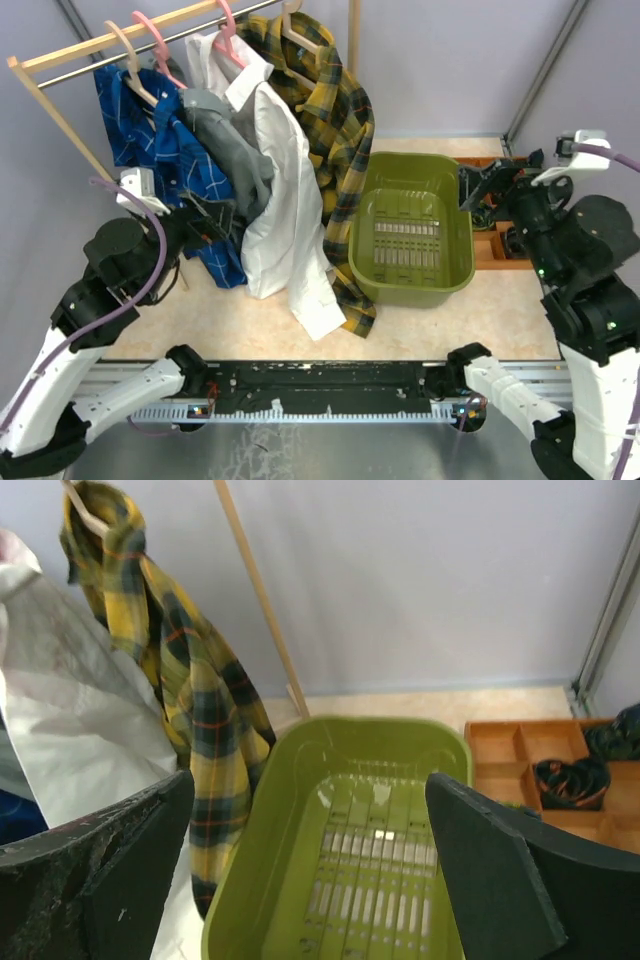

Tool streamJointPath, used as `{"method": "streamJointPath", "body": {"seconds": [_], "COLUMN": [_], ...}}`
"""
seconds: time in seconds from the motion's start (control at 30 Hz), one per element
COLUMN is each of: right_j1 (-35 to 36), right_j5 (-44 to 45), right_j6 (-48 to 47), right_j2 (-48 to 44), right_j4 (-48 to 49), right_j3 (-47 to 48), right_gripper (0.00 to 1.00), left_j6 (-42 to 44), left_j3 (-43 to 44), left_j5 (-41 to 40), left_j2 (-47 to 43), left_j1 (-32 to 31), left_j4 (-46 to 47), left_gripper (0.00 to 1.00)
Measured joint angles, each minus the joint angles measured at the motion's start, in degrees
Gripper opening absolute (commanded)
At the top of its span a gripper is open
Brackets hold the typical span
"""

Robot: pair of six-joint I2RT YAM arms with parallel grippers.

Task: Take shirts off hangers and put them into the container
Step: Move the bin to the center of the board.

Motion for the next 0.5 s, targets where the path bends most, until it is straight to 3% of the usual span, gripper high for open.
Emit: {"method": "streamJointPath", "body": {"seconds": [0.27,0.5], "right_j1": [-5.46,-9.97], "right_j5": [-9.6,-26.38], "right_j6": [6.19,13.92], "right_j2": [-4.35,-8.48], "right_j4": [5.66,13.31], "right_j3": [-17.64,-34.4], "right_gripper": [0.99,0.99], "left_j6": [2.4,2.93], "left_j3": [0.0,-1.9], "left_j5": [5.55,14.08], "left_j2": [0.13,-0.09], "left_j1": [16.98,29.35], "left_j4": [-0.5,-2.54], "left_gripper": [0.99,0.99]}}
